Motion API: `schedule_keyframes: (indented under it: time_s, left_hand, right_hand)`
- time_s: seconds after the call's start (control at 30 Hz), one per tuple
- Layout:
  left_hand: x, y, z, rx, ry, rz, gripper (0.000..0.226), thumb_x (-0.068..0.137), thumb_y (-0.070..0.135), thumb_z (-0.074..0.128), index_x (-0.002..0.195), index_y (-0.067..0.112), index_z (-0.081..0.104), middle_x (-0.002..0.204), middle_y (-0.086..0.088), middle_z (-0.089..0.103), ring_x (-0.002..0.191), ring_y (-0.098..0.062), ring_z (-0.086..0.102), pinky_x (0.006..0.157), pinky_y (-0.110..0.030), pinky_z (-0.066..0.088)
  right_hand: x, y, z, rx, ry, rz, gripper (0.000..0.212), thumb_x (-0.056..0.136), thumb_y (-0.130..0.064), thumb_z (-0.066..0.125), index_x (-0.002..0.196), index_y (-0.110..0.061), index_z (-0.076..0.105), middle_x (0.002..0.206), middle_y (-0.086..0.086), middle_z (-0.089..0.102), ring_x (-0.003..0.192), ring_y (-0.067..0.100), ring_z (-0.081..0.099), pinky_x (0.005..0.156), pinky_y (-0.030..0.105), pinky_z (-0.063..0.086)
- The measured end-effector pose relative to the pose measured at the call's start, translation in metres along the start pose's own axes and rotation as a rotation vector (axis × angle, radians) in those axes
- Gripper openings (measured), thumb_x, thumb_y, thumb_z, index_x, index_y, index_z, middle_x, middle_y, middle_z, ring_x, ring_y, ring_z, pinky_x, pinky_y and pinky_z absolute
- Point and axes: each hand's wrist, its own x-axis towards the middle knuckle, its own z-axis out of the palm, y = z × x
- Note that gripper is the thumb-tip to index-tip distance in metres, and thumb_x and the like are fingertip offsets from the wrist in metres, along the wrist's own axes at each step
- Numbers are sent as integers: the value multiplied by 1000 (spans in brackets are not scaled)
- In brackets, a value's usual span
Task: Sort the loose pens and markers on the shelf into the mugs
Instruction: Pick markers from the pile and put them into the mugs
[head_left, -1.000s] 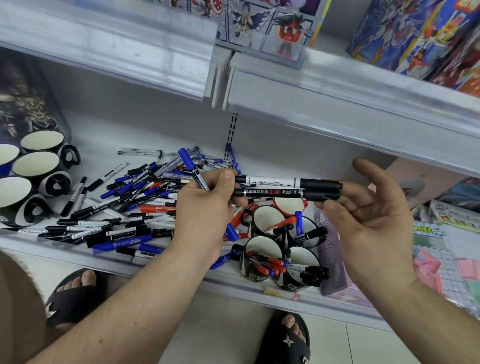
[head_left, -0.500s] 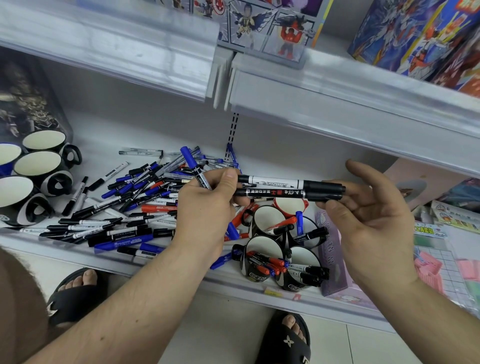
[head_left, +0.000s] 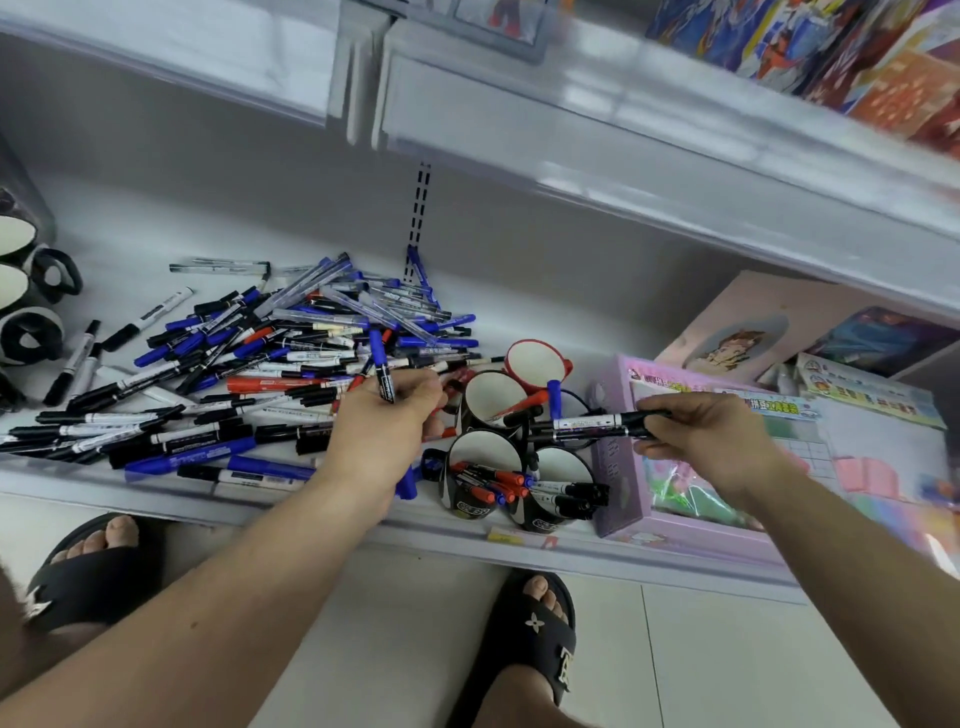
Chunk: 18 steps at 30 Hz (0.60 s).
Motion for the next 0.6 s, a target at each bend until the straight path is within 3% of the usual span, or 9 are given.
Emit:
schedule_keyframes:
  time_s: [0.17, 0.27, 0.37, 0.47, 0.6]
  left_hand:
    - [2, -8, 6, 14, -38, -69, 15, 97, 14, 56, 93, 20, 69, 79, 2, 71, 63, -10, 59, 51, -21, 40]
    - [1, -12, 10, -59, -76, -116, 10, 98, 14, 56, 95, 15, 66, 78, -3, 70, 63, -14, 58, 49, -24, 36]
    - [2, -14, 11, -82, -75, -155, 9, 99, 21, 55, 98, 16, 62, 79, -4, 70, 64, -16, 60, 48, -26, 37]
    - [3, -17, 10, -108, -80, -177, 11, 100, 23, 54, 102, 16, 61, 76, -5, 71, 62, -17, 61, 47, -28, 37]
    - [1, -19, 12, -97, -106, -187, 13, 99, 24, 53, 106, 15, 59, 73, -3, 71, 63, -17, 61, 49, -27, 37]
  right_hand:
    - [14, 32, 8, -405, -4, 69, 18, 89, 0, 64, 93, -10, 77, 72, 1, 75, 63, 16, 73, 72, 33, 62]
    - [15, 41, 23, -576, -39, 38, 22, 89, -5, 59, 85, -19, 77, 76, 3, 75, 62, 16, 73, 66, 25, 60]
    - [18, 51, 41, -639, -117, 17, 24, 93, -7, 53, 95, -15, 75, 88, 8, 75, 68, 19, 73, 69, 25, 59]
    - [20, 64, 58, -815, -144, -85, 27, 96, -12, 51, 113, -15, 72, 103, 13, 72, 91, 28, 68, 76, 23, 49]
    - [14, 72, 75, -1073, -253, -259, 35, 97, -13, 48, 130, -17, 61, 109, 17, 70, 100, 35, 64, 83, 34, 51]
